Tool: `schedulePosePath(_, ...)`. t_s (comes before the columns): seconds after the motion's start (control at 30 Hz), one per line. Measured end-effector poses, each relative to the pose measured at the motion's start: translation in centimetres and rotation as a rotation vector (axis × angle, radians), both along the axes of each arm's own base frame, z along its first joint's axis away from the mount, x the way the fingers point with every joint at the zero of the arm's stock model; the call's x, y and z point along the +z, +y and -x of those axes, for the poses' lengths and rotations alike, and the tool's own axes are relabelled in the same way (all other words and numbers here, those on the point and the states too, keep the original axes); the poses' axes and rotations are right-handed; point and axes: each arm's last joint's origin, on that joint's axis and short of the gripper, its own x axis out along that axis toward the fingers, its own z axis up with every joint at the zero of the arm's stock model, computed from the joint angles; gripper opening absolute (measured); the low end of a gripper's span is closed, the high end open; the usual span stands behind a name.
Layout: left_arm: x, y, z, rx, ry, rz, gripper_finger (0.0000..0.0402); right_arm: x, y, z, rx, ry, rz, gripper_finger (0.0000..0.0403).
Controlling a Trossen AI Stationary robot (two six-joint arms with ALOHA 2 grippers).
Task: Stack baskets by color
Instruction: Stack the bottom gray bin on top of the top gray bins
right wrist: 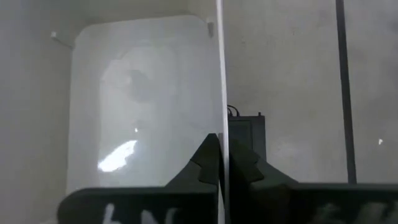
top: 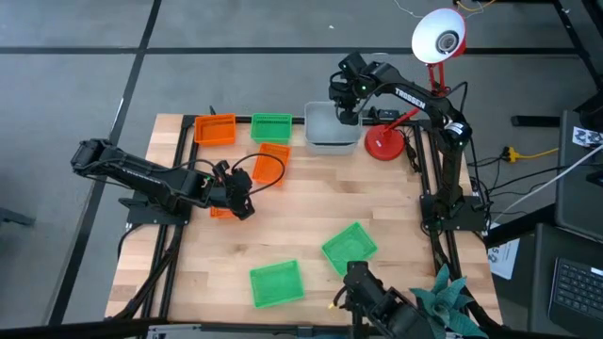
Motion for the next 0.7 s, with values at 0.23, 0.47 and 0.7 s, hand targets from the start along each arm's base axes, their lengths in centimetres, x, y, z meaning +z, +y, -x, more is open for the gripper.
schedulePosePath(0.23,0.0,0.0,-0.01,0.001,-0.001,0.001,0.0053,-0.53,-0.24,-0.22,-0.011,0.0,-0.008,0.0048)
schedulePosePath(0.47,0.01,0.0,-0.01,0.001,-0.003,0.001,0.0053,-0.5,-0.06,-0.35,0.015,-0.048,-0.061,0.0113)
schedulePosePath(0.7,0.02,0.0,-0.02,0.002,-0.004,0.002,0.0053,-0.07,-0.18,-0.21,0.011,-0.047,-0.054,0.0137)
